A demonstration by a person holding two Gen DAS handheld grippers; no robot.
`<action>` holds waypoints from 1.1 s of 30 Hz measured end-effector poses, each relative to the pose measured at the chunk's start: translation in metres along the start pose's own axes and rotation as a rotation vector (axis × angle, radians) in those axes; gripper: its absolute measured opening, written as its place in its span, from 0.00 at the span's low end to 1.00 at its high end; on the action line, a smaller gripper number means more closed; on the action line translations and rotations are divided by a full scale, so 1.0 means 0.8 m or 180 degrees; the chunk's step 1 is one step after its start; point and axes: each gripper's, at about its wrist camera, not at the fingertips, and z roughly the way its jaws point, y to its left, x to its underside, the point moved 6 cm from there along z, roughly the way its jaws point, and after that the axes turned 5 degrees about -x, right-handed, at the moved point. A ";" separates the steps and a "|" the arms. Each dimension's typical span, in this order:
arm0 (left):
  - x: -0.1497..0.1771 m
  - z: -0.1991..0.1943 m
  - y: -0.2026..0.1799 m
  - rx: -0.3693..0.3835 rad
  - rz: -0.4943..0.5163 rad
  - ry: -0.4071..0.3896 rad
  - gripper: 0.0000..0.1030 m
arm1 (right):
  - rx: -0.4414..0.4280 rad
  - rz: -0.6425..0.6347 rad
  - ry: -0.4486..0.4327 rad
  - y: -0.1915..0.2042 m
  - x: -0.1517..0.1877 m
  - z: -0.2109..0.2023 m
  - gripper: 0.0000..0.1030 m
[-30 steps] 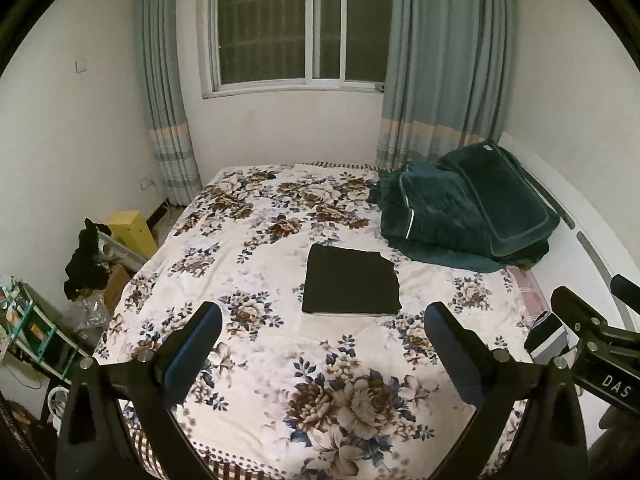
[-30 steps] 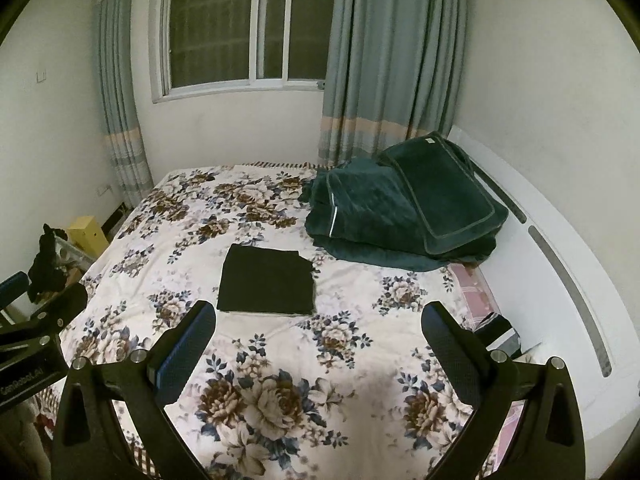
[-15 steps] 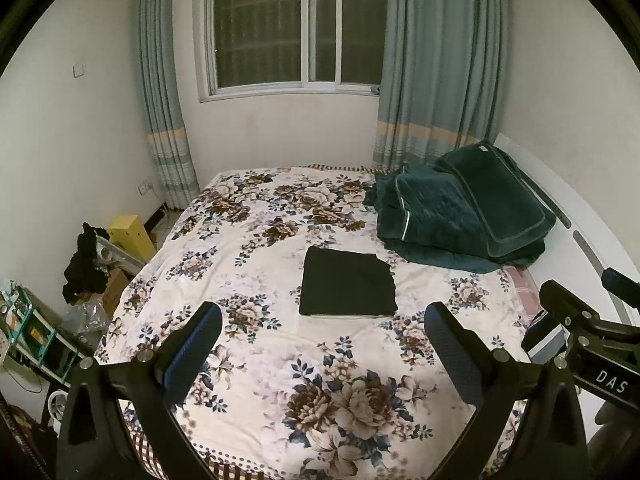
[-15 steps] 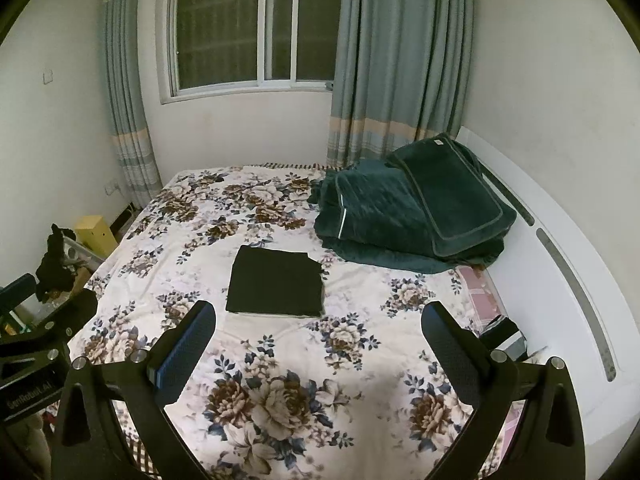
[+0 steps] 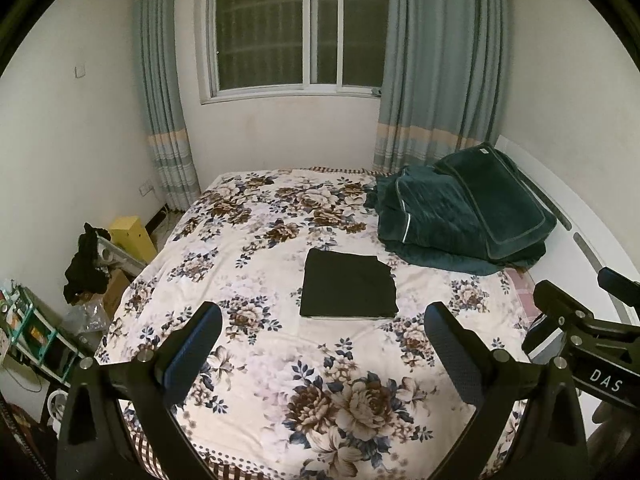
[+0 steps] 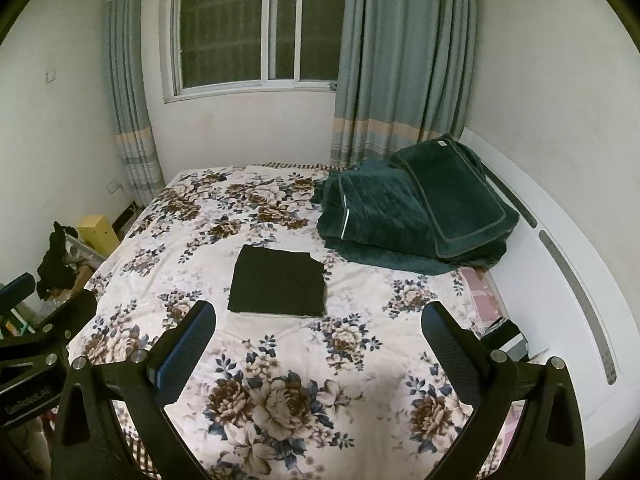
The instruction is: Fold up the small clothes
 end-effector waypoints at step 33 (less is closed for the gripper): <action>-0.005 -0.003 -0.002 -0.0077 -0.0042 -0.0011 1.00 | -0.0074 -0.0064 0.0046 0.009 -0.015 0.017 1.00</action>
